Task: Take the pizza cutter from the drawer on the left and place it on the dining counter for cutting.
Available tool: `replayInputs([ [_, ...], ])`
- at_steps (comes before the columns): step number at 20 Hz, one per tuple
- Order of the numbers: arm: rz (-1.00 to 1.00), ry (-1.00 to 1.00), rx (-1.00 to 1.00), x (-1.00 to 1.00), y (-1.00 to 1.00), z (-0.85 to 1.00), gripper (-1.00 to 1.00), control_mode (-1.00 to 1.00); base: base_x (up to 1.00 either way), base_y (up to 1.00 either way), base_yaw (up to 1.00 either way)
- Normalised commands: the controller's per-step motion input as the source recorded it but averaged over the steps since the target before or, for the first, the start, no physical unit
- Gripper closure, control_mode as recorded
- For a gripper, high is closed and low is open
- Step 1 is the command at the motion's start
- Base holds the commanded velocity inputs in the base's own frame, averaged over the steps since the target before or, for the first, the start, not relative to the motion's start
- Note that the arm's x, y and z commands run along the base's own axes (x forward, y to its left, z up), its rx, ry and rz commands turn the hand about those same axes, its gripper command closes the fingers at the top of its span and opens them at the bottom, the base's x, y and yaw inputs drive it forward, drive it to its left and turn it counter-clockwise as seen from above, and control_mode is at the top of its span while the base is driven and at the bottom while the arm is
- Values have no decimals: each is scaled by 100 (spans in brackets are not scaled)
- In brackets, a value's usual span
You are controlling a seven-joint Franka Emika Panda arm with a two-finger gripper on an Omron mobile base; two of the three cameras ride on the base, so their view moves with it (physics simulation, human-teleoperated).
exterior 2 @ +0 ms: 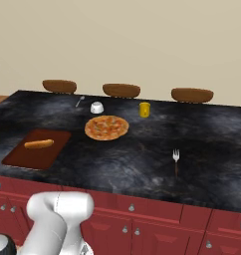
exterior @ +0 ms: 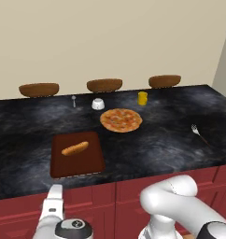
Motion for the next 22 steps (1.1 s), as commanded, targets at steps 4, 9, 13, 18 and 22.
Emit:
replayInputs([
  [4,2,-11,-7,0,25,-36,-100,-100,0,0,0],
  [9,1,-15,-10,7,1,-41,-100,-100,0,0,0],
  [13,0,-17,-8,18,0,-33,-100,-100,0,0,0],
  [18,1,-20,-11,27,3,-39,-100,-100,0,0,0],
  [22,3,-16,-7,34,13,-39,-100,-100,0,0,0],
])
